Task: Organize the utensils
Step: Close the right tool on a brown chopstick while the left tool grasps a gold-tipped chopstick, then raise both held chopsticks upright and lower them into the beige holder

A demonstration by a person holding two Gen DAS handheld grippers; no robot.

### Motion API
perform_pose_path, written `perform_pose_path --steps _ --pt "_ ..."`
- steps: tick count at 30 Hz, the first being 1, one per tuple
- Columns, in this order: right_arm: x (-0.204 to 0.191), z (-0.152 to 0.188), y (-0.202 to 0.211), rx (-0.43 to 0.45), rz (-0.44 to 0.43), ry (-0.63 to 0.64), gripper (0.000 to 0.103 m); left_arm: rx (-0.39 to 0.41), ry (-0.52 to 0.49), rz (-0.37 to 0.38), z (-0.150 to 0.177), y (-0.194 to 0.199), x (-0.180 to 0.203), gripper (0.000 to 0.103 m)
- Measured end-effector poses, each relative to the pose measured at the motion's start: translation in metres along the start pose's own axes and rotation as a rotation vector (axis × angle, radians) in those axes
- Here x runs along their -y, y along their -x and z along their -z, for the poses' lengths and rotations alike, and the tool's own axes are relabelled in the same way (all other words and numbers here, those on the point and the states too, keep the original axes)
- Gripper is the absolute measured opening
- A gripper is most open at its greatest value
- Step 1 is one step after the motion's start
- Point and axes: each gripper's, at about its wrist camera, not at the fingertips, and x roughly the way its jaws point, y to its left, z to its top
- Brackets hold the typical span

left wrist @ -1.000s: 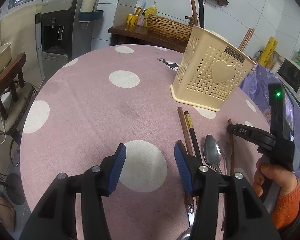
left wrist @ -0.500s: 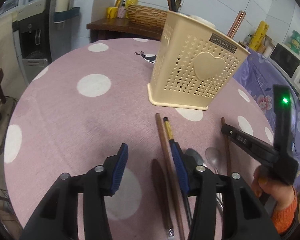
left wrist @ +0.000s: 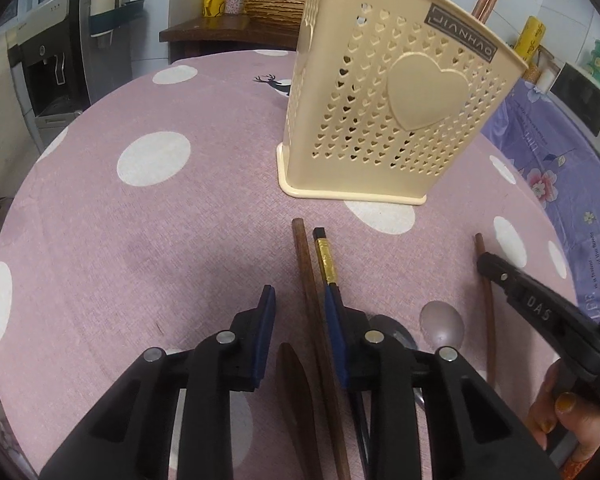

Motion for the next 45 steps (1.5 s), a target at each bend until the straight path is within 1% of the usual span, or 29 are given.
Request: perform_pose_path --steps 1,6,10,12,13,16,19,23,25,28,31,33,35,38,40,43,45 --pt "0.0 0.0 0.0 0.001 0.0 0.0 0.009 0.007 -0.008 -0.013 0.001 0.0 0.001 0.023" --pt "0.0 0.002 -0.001 -0.001 -0.003 0.001 0.009 0.011 -0.03 -0.035 -0.002 -0.004 0.008 0.023" --pt "0.0 0.002 -0.002 -0.001 -0.002 0.002 0.009 0.011 -0.057 -0.07 -0.012 -0.012 0.015 0.022" --pt "-0.001 0.002 -0.003 -0.002 -0.001 0.005 0.008 0.006 -0.054 -0.077 -0.016 -0.014 0.015 0.022" --pt "-0.001 0.002 -0.003 -0.002 -0.001 0.007 0.009 0.004 -0.054 -0.081 -0.017 -0.015 0.016 0.02" --pt "0.0 0.002 -0.004 -0.003 0.0 0.01 0.008 0.0 -0.057 -0.103 -0.019 -0.017 0.017 0.01" --pt "0.0 0.001 -0.003 -0.001 -0.011 0.013 0.008 -0.007 -0.04 -0.091 -0.021 -0.018 0.016 0.009" --pt "0.0 0.0 0.007 0.038 -0.039 0.008 0.008 -0.006 -0.004 -0.055 -0.024 -0.017 0.015 0.009" --pt "0.001 -0.001 0.016 0.064 -0.056 0.01 0.007 0.019 0.006 -0.04 -0.024 -0.011 0.016 0.008" --pt "0.005 -0.002 0.035 0.118 -0.088 0.013 0.007 0.081 0.007 -0.021 -0.026 0.008 0.02 0.008" --pt "0.011 -0.003 0.056 0.176 -0.135 0.006 0.007 0.15 0.029 0.035 -0.029 0.038 0.02 0.008" --pt "0.016 -0.004 0.073 0.217 -0.171 0.003 0.007 0.202 0.035 0.059 -0.03 0.06 0.021 0.008" --pt "0.02 -0.006 0.094 0.264 -0.207 0.003 0.007 0.267 0.034 0.086 -0.03 0.086 0.021 0.008" --pt "0.026 -0.005 0.127 0.331 -0.253 0.015 0.007 0.346 0.03 0.118 -0.027 0.12 0.019 0.008" --pt "0.03 -0.005 0.15 0.376 -0.286 0.028 0.007 0.392 0.031 0.124 -0.024 0.14 0.018 0.008" --pt "0.034 -0.004 0.181 0.444 -0.3 0.054 0.007 0.422 0.033 0.142 -0.025 0.159 0.012 0.008" --pt "0.035 -0.006 0.195 0.459 -0.315 0.055 0.007 0.434 0.042 0.154 -0.026 0.166 0.01 0.008"
